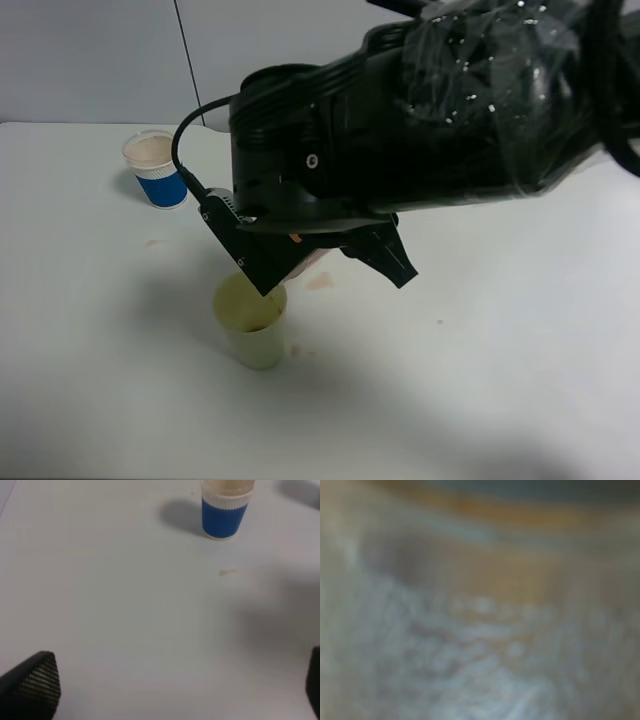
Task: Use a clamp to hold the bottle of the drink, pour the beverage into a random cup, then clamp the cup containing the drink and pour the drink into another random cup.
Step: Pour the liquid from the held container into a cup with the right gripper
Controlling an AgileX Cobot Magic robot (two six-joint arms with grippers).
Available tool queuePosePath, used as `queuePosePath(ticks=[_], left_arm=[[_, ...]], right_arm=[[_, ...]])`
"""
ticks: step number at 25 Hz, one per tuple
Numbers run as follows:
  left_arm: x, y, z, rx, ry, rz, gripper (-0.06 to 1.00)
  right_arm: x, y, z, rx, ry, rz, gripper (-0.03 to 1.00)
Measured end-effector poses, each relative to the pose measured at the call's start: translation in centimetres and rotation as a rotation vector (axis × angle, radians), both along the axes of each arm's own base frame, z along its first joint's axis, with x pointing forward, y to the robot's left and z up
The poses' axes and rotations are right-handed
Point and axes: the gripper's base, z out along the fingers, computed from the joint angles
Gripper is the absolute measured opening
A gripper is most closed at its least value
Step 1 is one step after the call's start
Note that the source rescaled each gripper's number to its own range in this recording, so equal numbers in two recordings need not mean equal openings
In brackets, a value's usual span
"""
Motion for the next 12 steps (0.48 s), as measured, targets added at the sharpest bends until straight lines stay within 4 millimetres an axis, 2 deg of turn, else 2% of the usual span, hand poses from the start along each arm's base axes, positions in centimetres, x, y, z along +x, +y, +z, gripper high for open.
queuePosePath(ticks=[5, 12], left_arm=[[0.00, 0.00, 0.00, 0.000, 0.000, 0.000, 1.00], [0.00, 0.00, 0.00, 0.000, 0.000, 0.000, 1.00]], right_arm=[[-0.14, 0.82, 0.00, 0.003, -0.004, 0.010, 0.00], [-0.22, 0.62, 0.17, -0.040, -0.020, 0.014, 0.00]])
